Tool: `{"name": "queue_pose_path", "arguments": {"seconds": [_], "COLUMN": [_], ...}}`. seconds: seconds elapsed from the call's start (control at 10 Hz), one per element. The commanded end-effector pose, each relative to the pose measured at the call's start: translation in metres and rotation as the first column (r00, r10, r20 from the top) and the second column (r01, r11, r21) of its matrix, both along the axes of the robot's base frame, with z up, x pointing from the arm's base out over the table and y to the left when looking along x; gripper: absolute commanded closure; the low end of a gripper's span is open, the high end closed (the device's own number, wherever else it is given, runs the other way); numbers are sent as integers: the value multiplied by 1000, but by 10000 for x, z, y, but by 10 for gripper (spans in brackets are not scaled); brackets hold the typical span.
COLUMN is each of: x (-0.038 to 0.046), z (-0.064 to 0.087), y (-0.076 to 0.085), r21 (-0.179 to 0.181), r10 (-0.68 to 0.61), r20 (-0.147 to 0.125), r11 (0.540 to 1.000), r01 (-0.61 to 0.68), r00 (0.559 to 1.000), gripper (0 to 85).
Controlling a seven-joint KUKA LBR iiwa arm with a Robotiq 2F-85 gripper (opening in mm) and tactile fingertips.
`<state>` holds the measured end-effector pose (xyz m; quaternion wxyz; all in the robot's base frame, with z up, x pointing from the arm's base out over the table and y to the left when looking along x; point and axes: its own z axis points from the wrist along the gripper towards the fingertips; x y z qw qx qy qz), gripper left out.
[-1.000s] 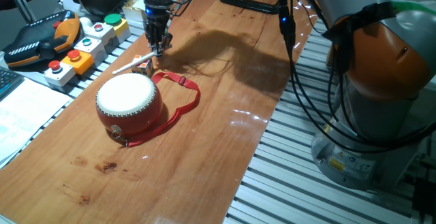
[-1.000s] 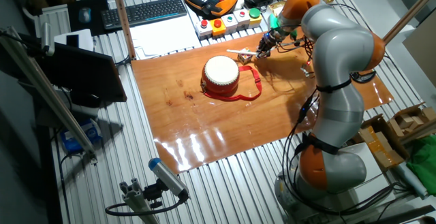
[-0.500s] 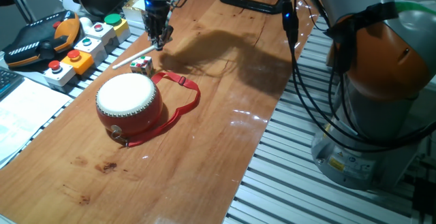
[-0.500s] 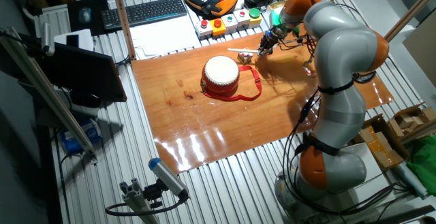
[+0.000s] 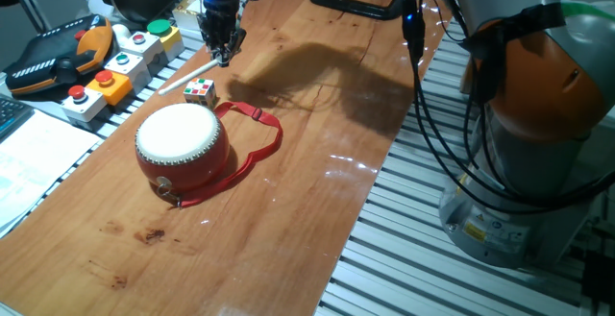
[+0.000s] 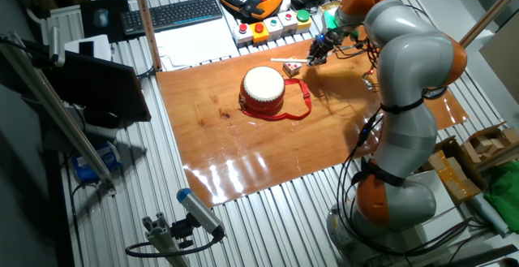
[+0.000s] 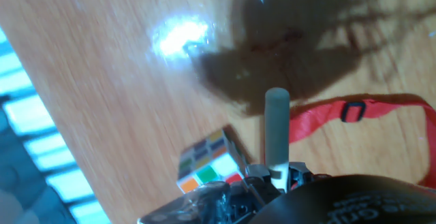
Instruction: Play the drum
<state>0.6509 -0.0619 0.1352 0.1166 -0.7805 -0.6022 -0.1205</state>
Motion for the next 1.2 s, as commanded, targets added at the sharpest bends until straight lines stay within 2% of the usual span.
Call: {"name": "queue_pose_path", "arguments": {"seconds": [0.0, 0.1, 0.4, 0.5, 0.7, 0.8, 0.9, 1.1], "x": [-37, -67, -81, -92, -102, -101, -100, -98], "z": [39, 66, 77, 87, 87, 86, 85, 83], "y": [35, 64, 63, 56, 75, 77, 76, 74], "r21": [9, 7, -46, -50, -16, -11, -12, -36], "r10": [13, 20, 39, 42, 32, 33, 36, 38], "r20": [4, 6, 13, 7, 3, 2, 2, -2], "r11": [1000, 1000, 998, 998, 999, 999, 999, 999], "r01": [-13, -20, -38, -42, -32, -33, -36, -38], "r00": [1000, 1000, 999, 999, 999, 999, 999, 999], "gripper": [843, 843, 843, 843, 843, 843, 843, 843]}}
